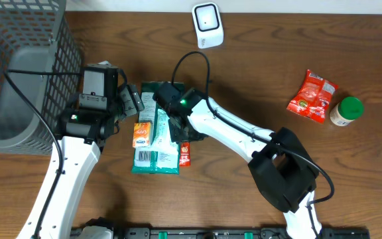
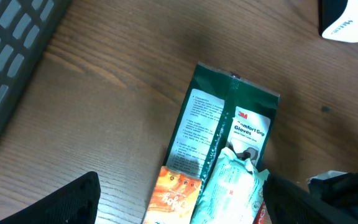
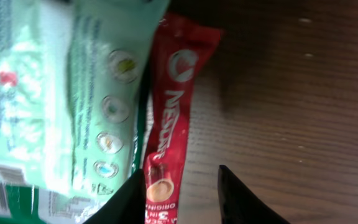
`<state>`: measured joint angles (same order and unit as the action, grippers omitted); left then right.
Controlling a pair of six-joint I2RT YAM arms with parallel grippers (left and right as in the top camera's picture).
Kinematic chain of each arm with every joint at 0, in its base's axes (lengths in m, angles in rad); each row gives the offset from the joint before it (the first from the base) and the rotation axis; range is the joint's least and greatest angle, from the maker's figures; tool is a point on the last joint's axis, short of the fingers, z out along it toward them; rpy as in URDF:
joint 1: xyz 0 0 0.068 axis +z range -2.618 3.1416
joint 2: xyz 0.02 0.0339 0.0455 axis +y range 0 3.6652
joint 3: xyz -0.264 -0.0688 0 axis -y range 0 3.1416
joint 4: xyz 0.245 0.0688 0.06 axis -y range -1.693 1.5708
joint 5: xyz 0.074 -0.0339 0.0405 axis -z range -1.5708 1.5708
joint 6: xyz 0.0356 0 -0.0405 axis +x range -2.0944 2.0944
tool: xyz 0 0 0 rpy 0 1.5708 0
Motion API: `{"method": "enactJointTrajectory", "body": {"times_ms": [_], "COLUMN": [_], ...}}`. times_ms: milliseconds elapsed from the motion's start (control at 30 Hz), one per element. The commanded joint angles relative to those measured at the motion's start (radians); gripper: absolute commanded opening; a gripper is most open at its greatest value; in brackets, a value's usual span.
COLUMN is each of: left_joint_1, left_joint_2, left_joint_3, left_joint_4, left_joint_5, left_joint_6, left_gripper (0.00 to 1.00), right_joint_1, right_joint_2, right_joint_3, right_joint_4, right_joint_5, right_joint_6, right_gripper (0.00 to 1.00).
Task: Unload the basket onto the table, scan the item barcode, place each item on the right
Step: 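Reach the right gripper to the red Nescafe stick and grasp it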
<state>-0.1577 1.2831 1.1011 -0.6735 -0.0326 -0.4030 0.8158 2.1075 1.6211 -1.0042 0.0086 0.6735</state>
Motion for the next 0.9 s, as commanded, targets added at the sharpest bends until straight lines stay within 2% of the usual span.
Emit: {"method": "enactJointTrajectory", "body": {"times_ms": [0, 267, 867], "left_joint_1": [0.004, 0.004, 0.004], "left_joint_2": [0.004, 0.004, 0.004], "left_joint_3": [0.004, 0.004, 0.004], "left_joint_4": [0.000, 0.000, 0.000], "left_joint_5": [-0.010, -0.010, -0.010], "left_joint_6": [0.009, 0.009, 0.009], "left_gripper": [0.84, 0.84, 0.84], "right_joint_1": [0.008, 0.014, 0.010], "right_joint_2": [-0.002, -0.002, -0.052], "right_joint_3": [-0.025, -0.109, -0.125], "right_joint_4": [0.008, 0.131, 0.158], "right_joint_5": [0.035, 0.018, 0.010], "right_joint_6": [0.108, 0.190, 0.175], "right_gripper": [0.30, 0.21, 0.21]}}
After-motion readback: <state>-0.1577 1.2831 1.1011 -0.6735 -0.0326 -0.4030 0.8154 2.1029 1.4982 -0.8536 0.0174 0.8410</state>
